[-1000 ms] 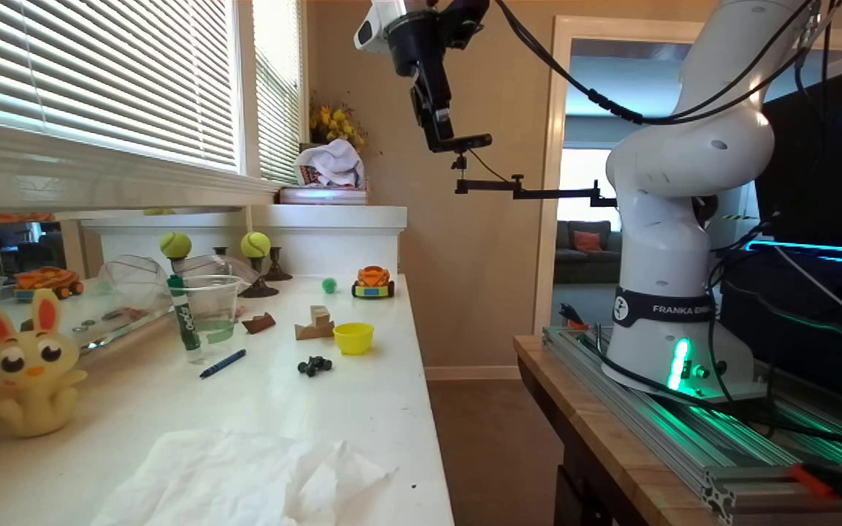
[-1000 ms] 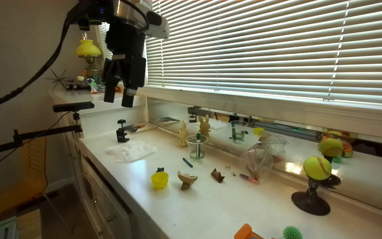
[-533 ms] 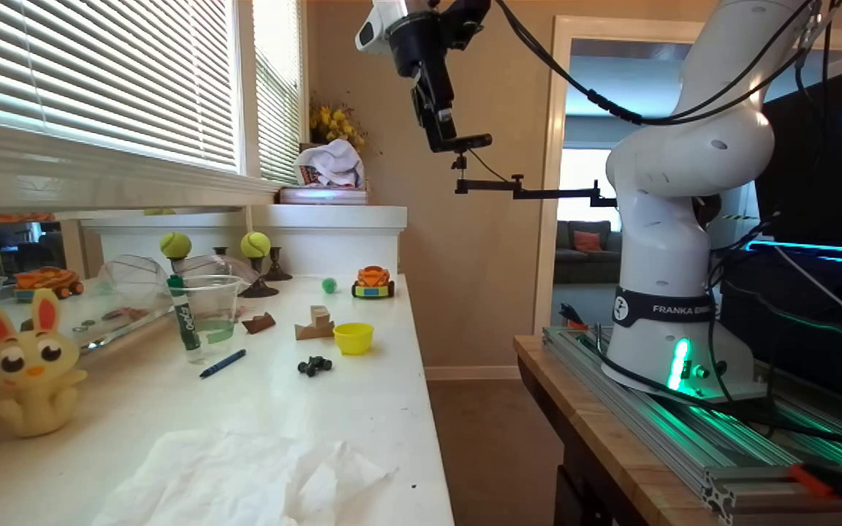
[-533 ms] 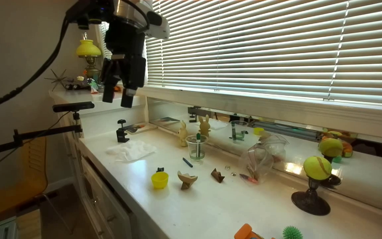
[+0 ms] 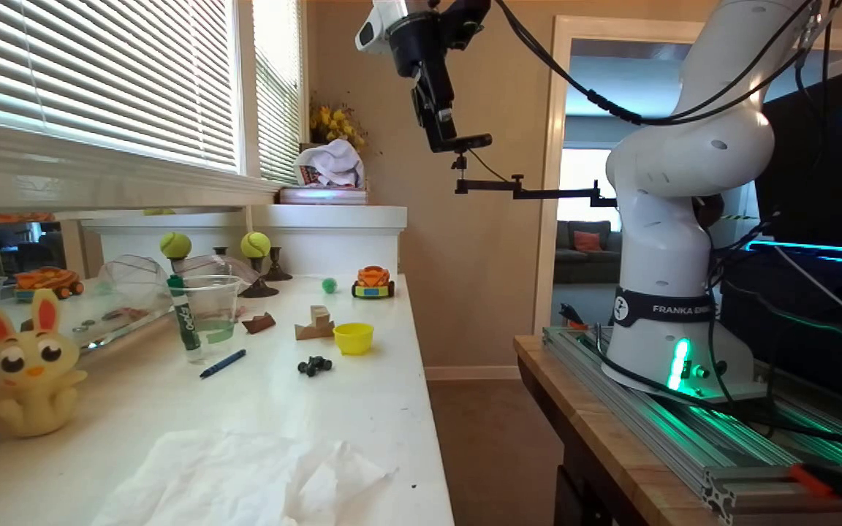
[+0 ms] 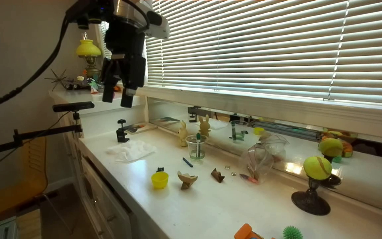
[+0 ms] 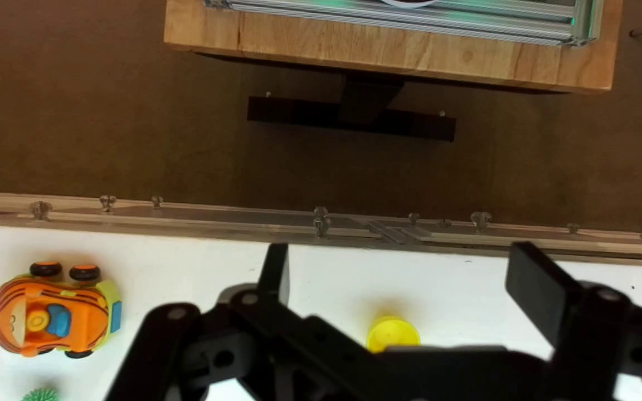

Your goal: Use the paper towel to wipe the surface

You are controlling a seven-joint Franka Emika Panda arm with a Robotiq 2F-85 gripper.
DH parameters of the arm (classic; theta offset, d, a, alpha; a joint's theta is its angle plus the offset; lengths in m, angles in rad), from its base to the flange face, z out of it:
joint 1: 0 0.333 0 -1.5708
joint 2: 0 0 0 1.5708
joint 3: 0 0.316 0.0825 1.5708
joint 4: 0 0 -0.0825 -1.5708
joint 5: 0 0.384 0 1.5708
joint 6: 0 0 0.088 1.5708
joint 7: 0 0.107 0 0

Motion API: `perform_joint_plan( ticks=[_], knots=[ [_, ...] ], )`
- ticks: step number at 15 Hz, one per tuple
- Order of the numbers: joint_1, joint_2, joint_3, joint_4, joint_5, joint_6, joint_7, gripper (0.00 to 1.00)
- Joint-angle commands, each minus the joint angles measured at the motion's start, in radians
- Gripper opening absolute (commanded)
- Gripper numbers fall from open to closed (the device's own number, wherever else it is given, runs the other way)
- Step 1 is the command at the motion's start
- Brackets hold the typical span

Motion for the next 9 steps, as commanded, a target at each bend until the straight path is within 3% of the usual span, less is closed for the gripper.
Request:
perform_joint_plan(
  ticks=[1,8,9],
  knots=[
    [0.002,0.001,-0.001,0.002,0.0,-0.002,0.001,1.0],
    [0.002,0.001,-0.001,0.002,0.0,-0.002,0.001,1.0],
    [0.002,0.01,-0.013,0.005,0.045,0.004,0.01,1.0]
  ],
)
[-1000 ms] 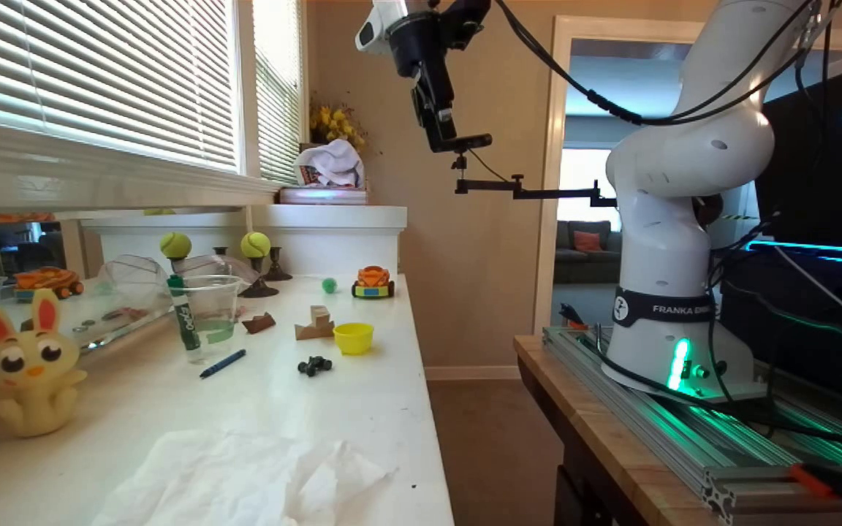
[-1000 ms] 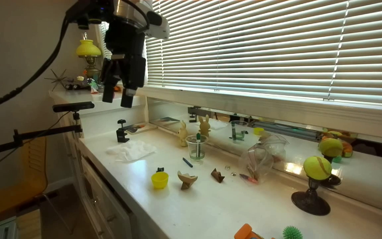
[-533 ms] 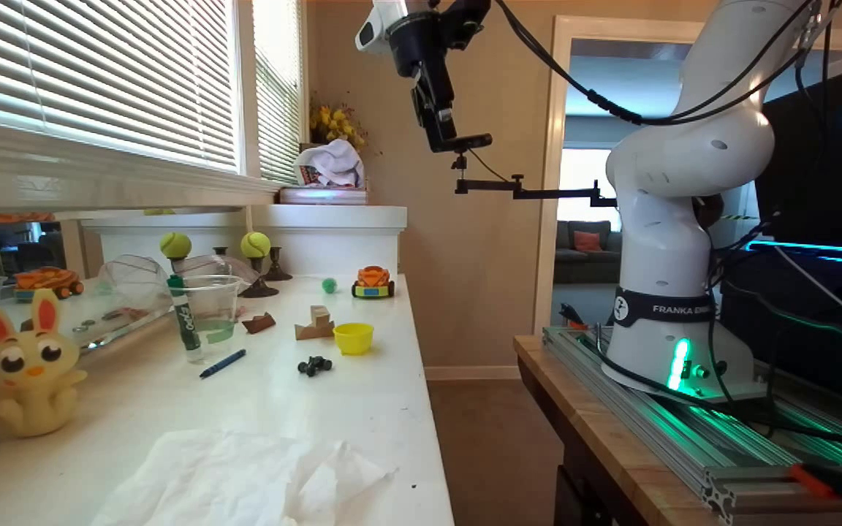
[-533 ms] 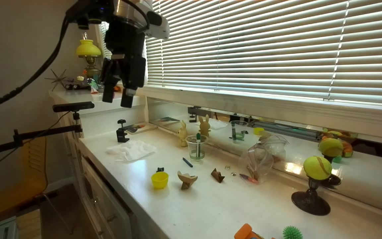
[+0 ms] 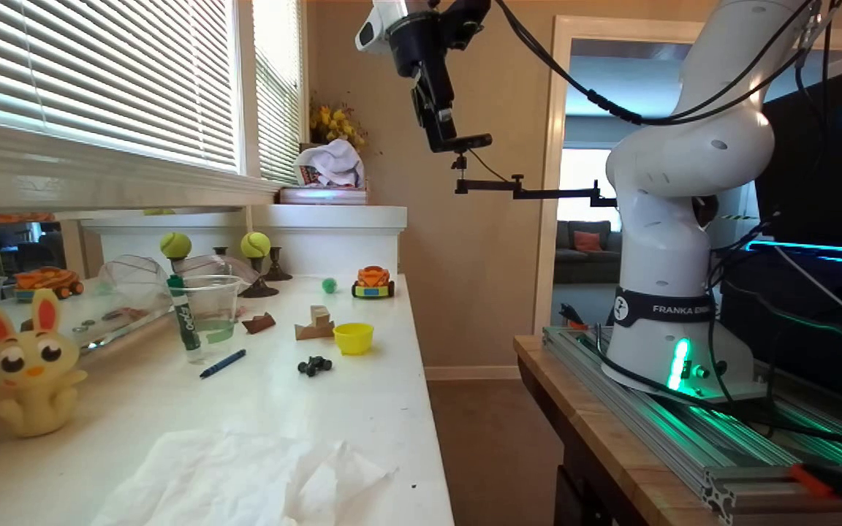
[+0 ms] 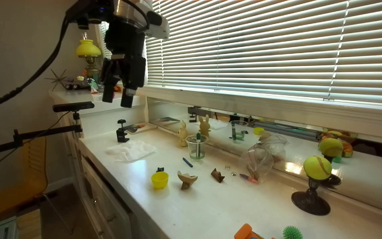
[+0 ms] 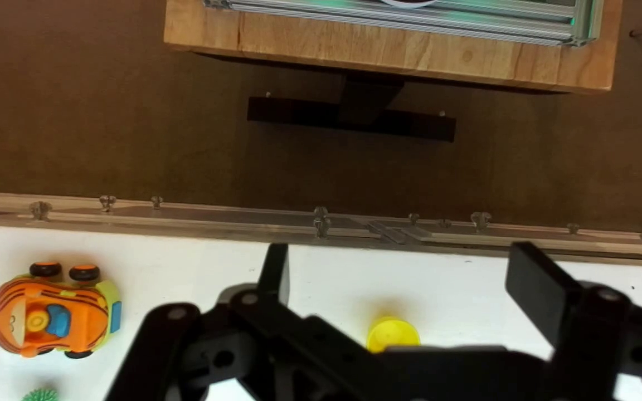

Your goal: Use the paper towel to wipe the surface

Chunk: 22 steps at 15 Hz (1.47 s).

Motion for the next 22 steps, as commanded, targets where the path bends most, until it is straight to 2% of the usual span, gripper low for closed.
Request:
perform_joint_plan(
  ticks=[1,7,11,12,13,21,22],
  knots=[
    [0.008,0.018,-0.013,0.005,0.068,0.015,0.006,1.0],
    [0.068,0.094,0.072,-0.004,0.058,0.175,0.02,1.0],
    [0.093,0.128,0.121,-0.022,0.045,0.378,0.032,1.0],
    [0.099,0.148,0.133,-0.015,0.033,0.385,0.027,1.0],
    [0.091,0.131,0.117,-0.012,0.052,0.345,0.013,1.0],
    [0.098,0.147,0.117,-0.018,0.057,0.374,0.007,1.0],
    [0.099,0.174,0.13,-0.005,0.059,0.383,0.049,1.0]
  ],
)
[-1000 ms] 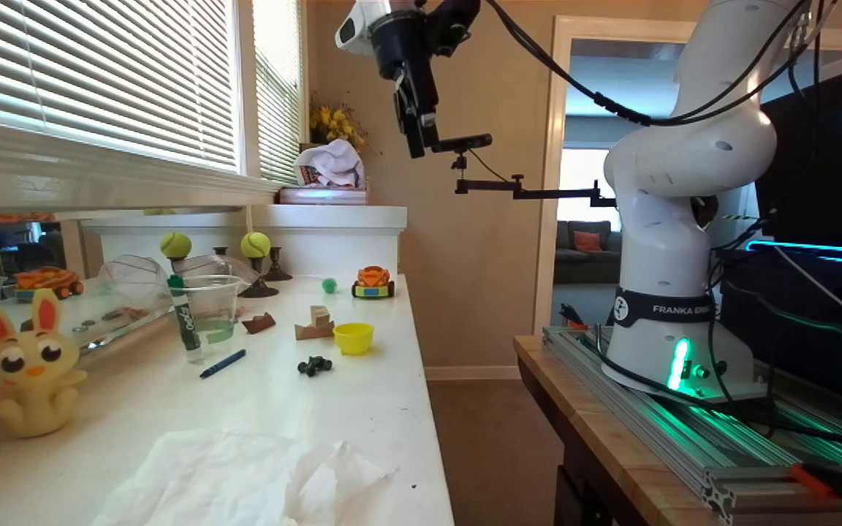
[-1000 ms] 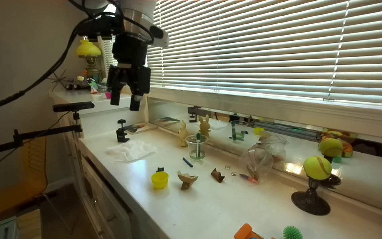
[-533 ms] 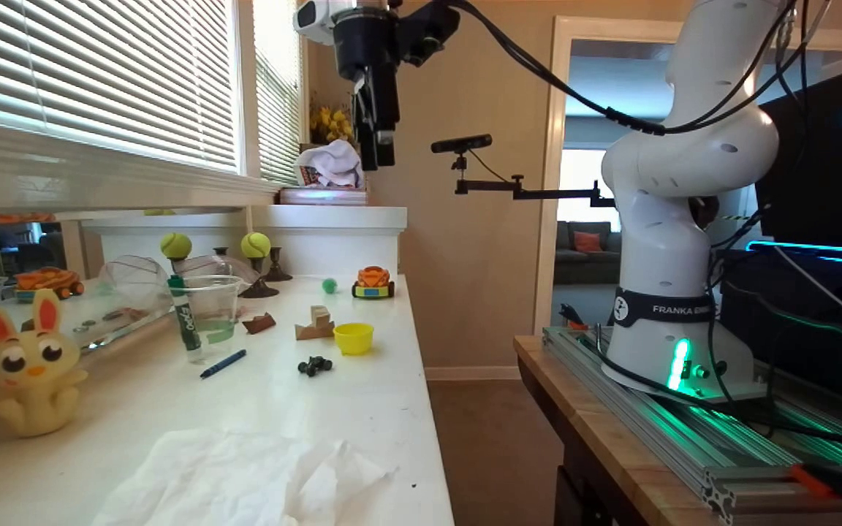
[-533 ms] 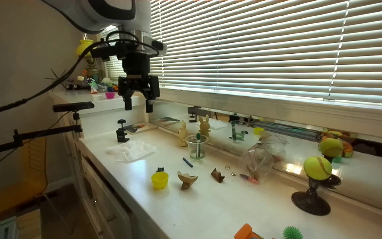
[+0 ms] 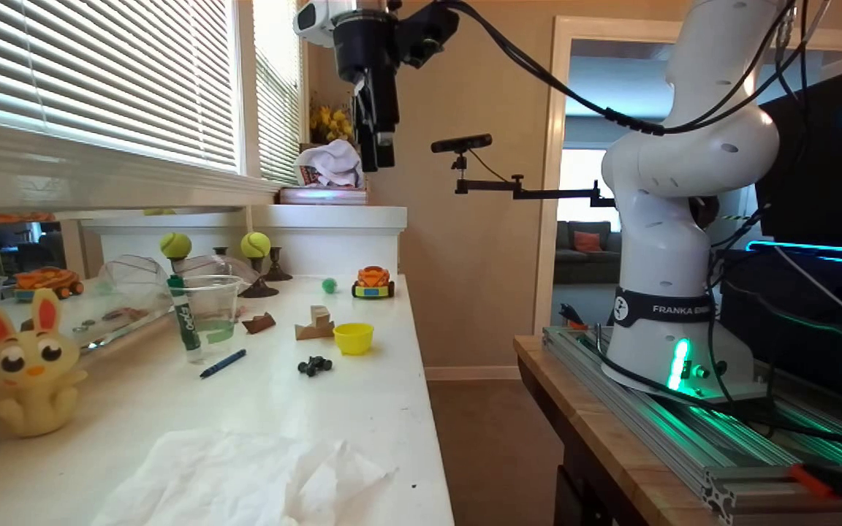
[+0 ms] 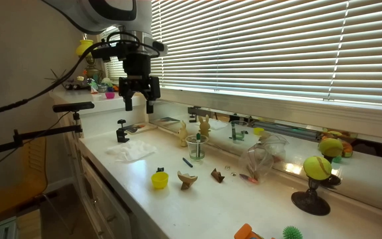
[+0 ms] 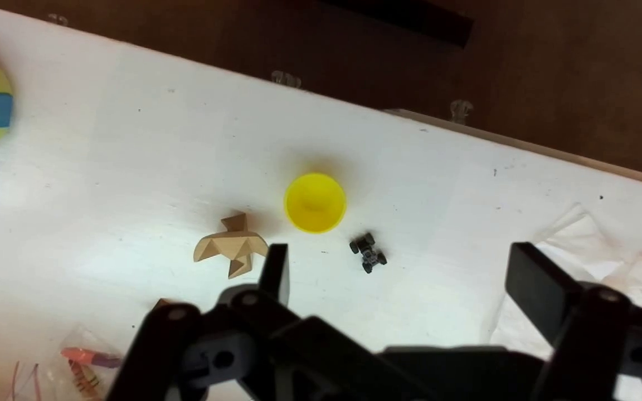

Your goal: Use the paper towel to wipe the surface

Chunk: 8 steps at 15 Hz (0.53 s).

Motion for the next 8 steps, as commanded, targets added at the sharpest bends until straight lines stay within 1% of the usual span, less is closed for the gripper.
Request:
perform_joint_plan(
  ticks=[1,5,8],
  knots=[
    [0.014,0.052,0.019,0.019,0.006,0.04,0.046,1.0],
    [0.054,0.147,0.065,0.074,0.059,0.113,0.105,1.0],
    [0.084,0.217,0.093,0.121,0.128,0.155,0.142,1.0]
  ],
)
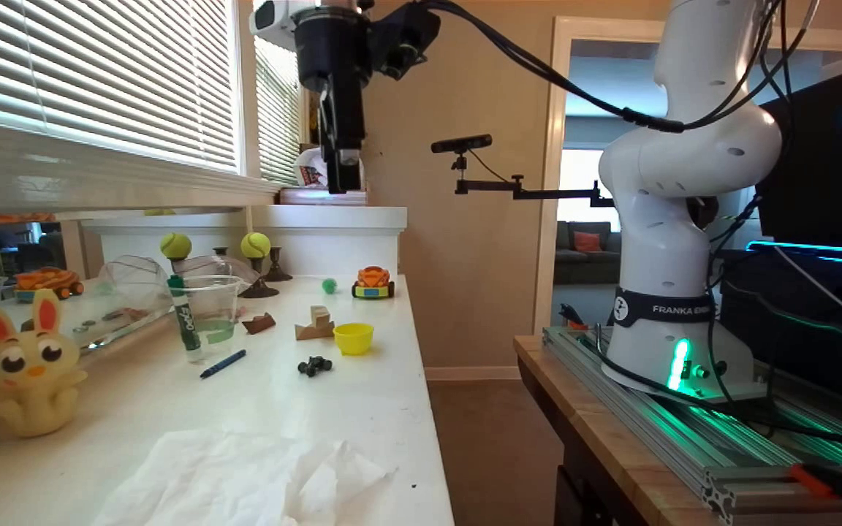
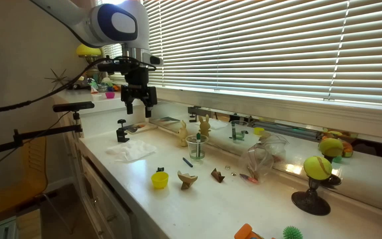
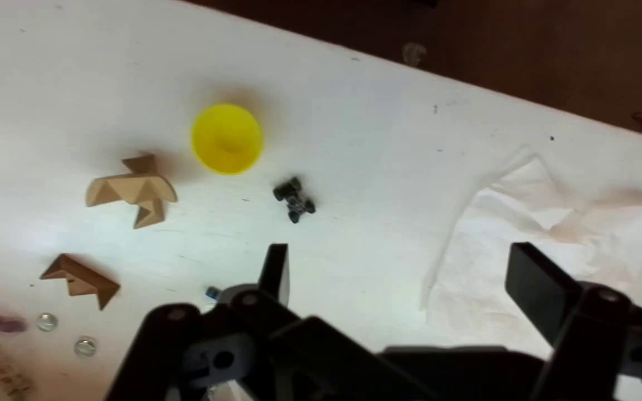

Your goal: Use the paper towel to wipe the surface

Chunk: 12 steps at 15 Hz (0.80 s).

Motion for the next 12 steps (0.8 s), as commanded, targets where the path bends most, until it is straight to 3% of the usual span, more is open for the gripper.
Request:
perform_joint_plan(
  ticks=[1,5,7,11,12],
  knots=[
    [0.033,0.099,0.028,0.083,0.089,0.045,0.07,1.0],
    [0.043,0.163,0.063,0.11,0.067,0.091,0.303,1.0],
    [0.042,0.141,0.059,0.083,0.061,0.083,0.245,1.0],
    [0.047,0.173,0.063,0.102,0.061,0.082,0.27,1.0],
    [0.045,0.166,0.059,0.09,0.112,0.109,0.227,1.0]
  ],
)
